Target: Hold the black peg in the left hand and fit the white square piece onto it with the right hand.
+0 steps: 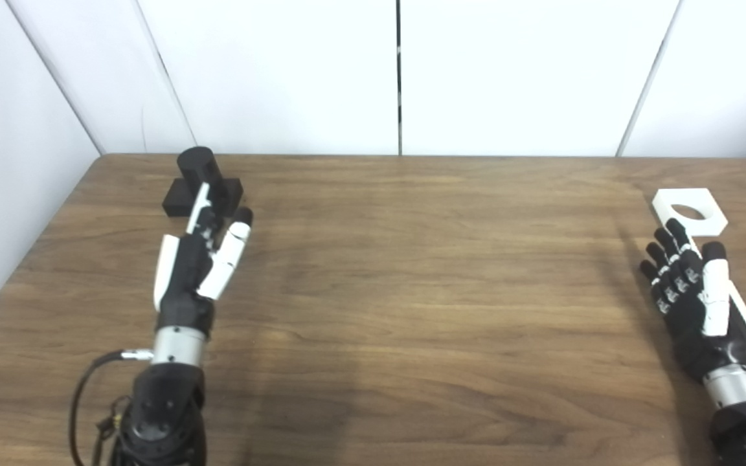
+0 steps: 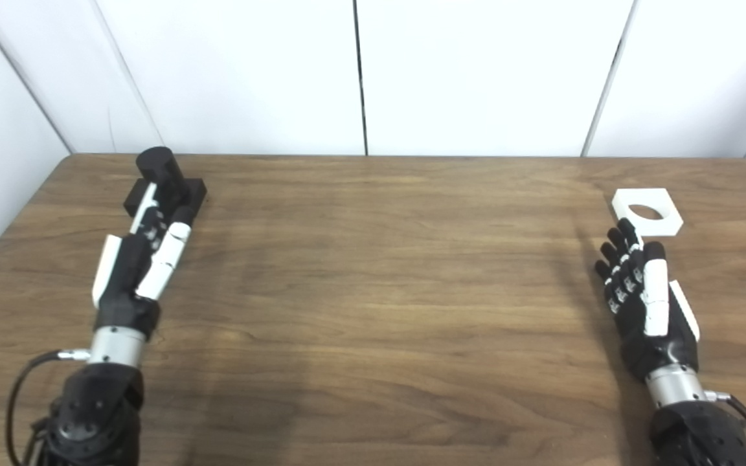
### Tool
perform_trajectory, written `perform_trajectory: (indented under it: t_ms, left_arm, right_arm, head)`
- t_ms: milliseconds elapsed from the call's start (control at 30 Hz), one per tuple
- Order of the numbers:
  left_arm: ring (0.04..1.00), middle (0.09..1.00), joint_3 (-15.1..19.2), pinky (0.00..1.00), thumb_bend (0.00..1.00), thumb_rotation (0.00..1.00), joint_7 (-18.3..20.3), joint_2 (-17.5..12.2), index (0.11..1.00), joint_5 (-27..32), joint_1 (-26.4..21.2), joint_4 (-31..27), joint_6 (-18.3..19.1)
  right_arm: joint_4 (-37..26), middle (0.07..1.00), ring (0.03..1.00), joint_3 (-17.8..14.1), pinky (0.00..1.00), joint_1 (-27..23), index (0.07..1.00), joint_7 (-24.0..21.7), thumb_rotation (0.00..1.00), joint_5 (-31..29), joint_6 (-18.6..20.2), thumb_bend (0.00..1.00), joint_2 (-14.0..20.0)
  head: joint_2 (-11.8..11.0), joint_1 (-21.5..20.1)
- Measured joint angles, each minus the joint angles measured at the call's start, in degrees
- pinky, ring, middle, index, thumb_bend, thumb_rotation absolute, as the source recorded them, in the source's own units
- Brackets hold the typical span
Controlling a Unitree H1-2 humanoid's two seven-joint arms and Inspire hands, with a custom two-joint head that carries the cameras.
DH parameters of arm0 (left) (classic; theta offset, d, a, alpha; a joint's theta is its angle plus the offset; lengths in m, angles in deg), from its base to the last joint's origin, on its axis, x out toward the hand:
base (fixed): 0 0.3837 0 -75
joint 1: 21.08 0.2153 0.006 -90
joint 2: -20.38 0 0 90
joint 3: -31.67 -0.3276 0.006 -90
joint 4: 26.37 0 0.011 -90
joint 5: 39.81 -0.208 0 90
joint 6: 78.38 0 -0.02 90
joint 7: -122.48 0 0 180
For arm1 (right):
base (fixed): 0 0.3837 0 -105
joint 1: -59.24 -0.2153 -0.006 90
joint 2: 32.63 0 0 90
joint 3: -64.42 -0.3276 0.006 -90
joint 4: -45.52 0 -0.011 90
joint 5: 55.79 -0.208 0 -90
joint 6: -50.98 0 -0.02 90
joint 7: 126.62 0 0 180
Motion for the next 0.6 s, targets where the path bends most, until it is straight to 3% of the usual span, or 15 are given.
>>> perform_trajectory:
  t_ms: [167, 233, 367, 400, 467, 600]
  left_arm:
    - [1.0, 1.0, 1.2, 1.0, 0.55, 0.52, -0.1, -2.1, 1.0, -2.1, -1.5, 0.0, 2.9]
    - [0.998, 1.0, 1.3, 1.0, 0.67, 0.44, -0.1, -3.7, 1.0, -4.2, -2.0, 0.0, 3.7]
    - [1.0, 1.0, 2.7, 1.0, 0.85, 0.35, 0.6, -7.9, 1.0, -7.4, -3.6, 0.3, 9.3]
    - [1.0, 1.0, 3.4, 1.0, 0.88, 0.32, 1.2, -9.1, 1.0, -7.7, -4.2, 0.7, 10.0]
    - [0.991, 1.0, 5.5, 0.88, 0.93, 0.27, 3.1, -11.2, 1.0, -8.9, -5.7, 2.4, 10.5]
    - [0.971, 1.0, 9.0, 0.82, 0.96, 0.24, 9.4, -12.6, 1.0, -16.0, -8.6, 5.0, 10.6]
  right_arm:
    - [0.0, 1.0, 1.0, 0.0, 1.0, 0.0, 1.0, -0.1, 1.0, -0.1, 0.2, 0.61, 0.1]
    - [0.0, 1.0, 1.0, 0.0, 1.0, 0.0, 1.0, -0.2, 1.0, -0.2, 0.3, 0.61, 0.3]
    - [-0.1, 1.0, 1.0, 0.1, 1.0, 0.0, 1.0, -0.3, 1.0, -0.2, 0.5, 0.61, 0.5]
    - [-0.1, 1.0, 1.0, 0.2, 1.0, 0.0, 1.0, -0.3, 1.0, -0.1, 0.5, 0.61, 0.5]
    - [-0.1, 1.0, 1.0, 0.4, 1.0, 0.0, 1.0, -0.3, 1.0, -0.1, 0.5, 0.6, 0.5]
    - [0.1, 1.0, 1.0, 0.6, 1.0, 0.0, 1.0, -1.2, 1.0, -0.1, 0.4, 0.6, 1.1]
  head:
    - [0.3, 0.4]
    - [0.5, 0.4]
    - [0.4, 0.7]
    - [0.4, 0.7]
    - [0.4, 1.0]
    - [0.5, 1.0]
